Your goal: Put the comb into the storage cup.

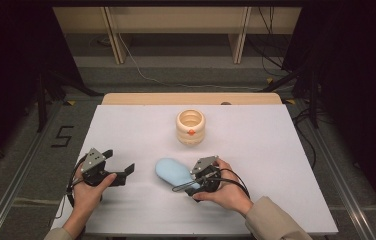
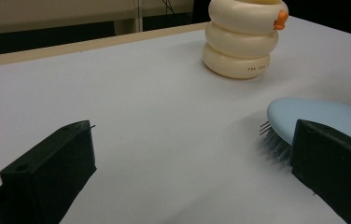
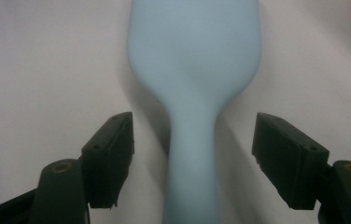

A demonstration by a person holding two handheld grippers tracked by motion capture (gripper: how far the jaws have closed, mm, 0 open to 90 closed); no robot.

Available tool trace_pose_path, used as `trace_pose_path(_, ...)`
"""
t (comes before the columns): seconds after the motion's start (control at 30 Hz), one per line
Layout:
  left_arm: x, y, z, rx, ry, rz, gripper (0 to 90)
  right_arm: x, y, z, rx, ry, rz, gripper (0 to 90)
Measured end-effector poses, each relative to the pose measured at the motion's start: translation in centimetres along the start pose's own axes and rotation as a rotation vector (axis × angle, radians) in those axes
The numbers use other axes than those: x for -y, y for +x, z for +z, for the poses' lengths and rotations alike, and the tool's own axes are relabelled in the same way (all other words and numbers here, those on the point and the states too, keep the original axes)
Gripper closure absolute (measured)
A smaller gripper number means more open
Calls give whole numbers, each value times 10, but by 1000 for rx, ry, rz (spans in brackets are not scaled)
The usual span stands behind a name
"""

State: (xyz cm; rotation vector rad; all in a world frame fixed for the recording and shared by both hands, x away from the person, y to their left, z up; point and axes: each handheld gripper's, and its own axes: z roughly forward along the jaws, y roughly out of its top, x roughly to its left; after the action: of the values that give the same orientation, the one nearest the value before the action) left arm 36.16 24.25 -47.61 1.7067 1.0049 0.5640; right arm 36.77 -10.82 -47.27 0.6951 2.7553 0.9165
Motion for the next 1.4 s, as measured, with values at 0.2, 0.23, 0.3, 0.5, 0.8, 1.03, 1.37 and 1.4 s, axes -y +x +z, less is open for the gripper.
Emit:
trace_pose_path(0.2, 0, 0, 0, 0, 0, 0, 0, -1, 0, 3, 3, 19, -2, 363)
trace_pose_path(0.23, 0, 0, 0, -1, 0, 0, 0, -2, 0, 4, 3, 22, -1, 370)
trace_pose_path(0.3, 0, 0, 0, -1, 1, 0, 0, -2, 0, 5, 5, 29, 2, 383)
trace_pose_path(0.5, 0, 0, 0, -1, 1, 0, 0, -3, 0, 7, -5, 42, 5, 430)
trace_pose_path(0.8, 1, 0, 0, 0, 3, 0, 0, -6, 2, 10, -13, 68, 6, 466)
trace_pose_path(1.03, 1, 0, 0, 0, 3, 1, 0, -10, 3, 11, -8, 88, 6, 491)
trace_pose_path(1.37, 1, 0, 1, 2, 6, 0, 0, -14, 2, 11, -2, 107, 15, 563)
trace_pose_path(1.4, 1, 0, 1, 2, 5, 0, 0, -14, 2, 11, -1, 110, 13, 574)
